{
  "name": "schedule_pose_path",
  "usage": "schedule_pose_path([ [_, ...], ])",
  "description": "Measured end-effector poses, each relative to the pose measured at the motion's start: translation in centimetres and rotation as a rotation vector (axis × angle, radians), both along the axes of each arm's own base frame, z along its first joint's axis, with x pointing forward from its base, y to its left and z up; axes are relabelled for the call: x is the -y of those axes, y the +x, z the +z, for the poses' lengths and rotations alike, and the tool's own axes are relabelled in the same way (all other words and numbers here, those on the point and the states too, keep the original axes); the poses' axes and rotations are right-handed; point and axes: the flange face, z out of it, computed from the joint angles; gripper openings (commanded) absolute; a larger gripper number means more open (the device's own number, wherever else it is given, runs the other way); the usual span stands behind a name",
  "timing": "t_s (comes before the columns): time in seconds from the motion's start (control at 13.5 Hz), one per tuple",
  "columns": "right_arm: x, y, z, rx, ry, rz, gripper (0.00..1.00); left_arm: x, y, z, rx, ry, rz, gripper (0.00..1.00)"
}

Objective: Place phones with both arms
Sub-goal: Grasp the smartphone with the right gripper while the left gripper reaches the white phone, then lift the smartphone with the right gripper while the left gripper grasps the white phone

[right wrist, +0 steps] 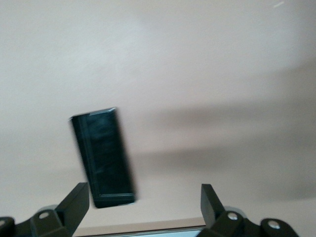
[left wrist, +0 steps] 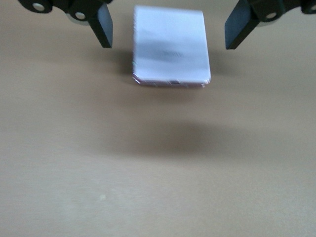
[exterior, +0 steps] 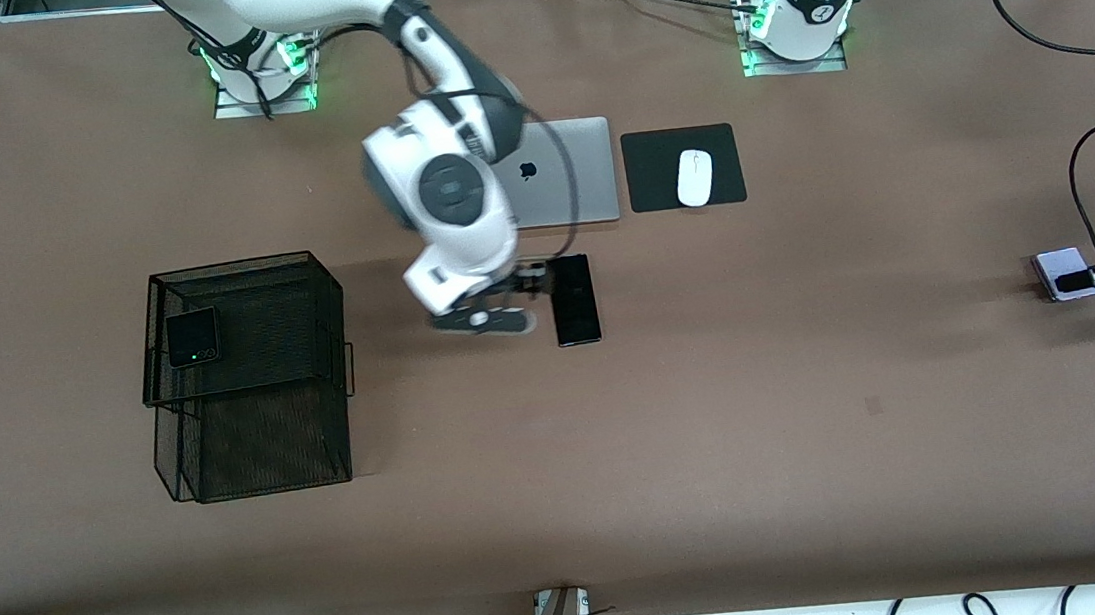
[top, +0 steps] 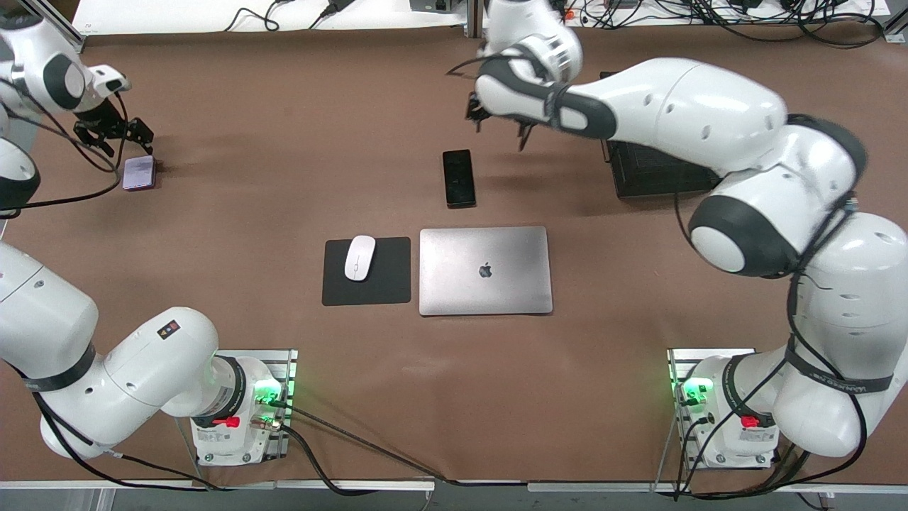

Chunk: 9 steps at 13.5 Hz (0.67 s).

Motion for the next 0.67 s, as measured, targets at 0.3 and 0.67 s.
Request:
schedule_pose_path([
  [0.3, -6.3, -3.8, -6.2, 0.023, -0.004, 0.039, 1.00, -0.2, -1.7, -3.4, 0.014, -0.034, -0.004, 1.00],
  [0.67, -7.1, -5.0, -13.1, 0.034, -0.042, 0.072, 1.00, -0.1, -1.7, -3.2, 0.013, -0.038, -0.008, 0.25],
])
